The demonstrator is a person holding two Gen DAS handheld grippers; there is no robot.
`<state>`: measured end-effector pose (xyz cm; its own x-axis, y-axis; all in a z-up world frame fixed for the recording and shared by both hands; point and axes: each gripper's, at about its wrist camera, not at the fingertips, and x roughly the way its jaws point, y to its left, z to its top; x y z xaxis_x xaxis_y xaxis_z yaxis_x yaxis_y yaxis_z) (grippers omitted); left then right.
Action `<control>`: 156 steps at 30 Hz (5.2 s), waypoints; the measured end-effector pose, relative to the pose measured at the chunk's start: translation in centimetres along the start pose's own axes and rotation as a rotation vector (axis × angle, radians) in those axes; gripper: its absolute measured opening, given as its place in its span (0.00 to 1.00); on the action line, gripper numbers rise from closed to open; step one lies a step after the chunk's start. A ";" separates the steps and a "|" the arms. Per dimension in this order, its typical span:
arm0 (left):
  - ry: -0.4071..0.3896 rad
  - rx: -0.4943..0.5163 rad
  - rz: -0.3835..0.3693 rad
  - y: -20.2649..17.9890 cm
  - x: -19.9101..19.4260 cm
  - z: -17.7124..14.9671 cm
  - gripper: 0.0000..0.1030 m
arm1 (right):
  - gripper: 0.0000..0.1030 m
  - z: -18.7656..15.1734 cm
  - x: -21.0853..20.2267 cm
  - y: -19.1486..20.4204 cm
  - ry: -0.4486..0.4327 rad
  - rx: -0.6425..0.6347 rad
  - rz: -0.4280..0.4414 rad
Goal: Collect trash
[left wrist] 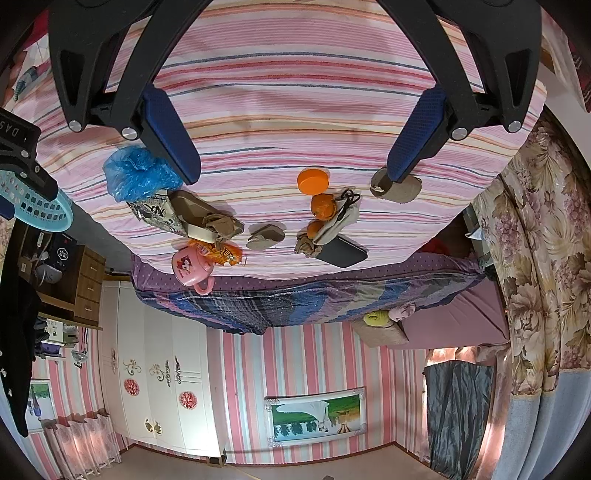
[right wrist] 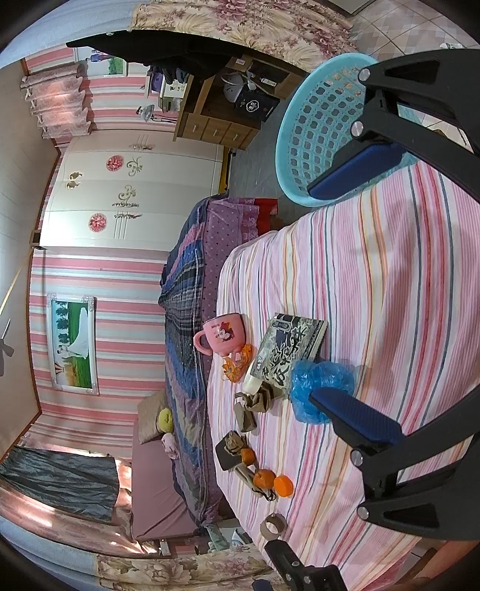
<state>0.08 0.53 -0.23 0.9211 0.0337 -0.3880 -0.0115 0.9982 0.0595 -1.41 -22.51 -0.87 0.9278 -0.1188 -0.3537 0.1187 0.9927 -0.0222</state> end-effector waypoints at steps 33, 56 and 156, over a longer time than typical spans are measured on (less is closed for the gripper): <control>0.080 -0.049 0.038 7.7 6.2 1.9 0.95 | 0.96 2.5 6.5 2.1 0.112 -0.035 0.084; 0.177 -0.100 0.092 11.1 9.1 0.8 0.95 | 0.39 0.5 10.7 9.7 0.259 -0.203 0.290; 0.173 0.073 -0.350 -28.0 10.3 4.8 0.92 | 0.43 0.5 9.0 -27.5 0.168 0.167 -0.166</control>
<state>11.79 -27.30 -1.50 0.7852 -0.2935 -0.5453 0.3248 0.9449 -0.0408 3.85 -50.88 -2.96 0.8209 -0.2608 -0.5080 0.3337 0.9410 0.0561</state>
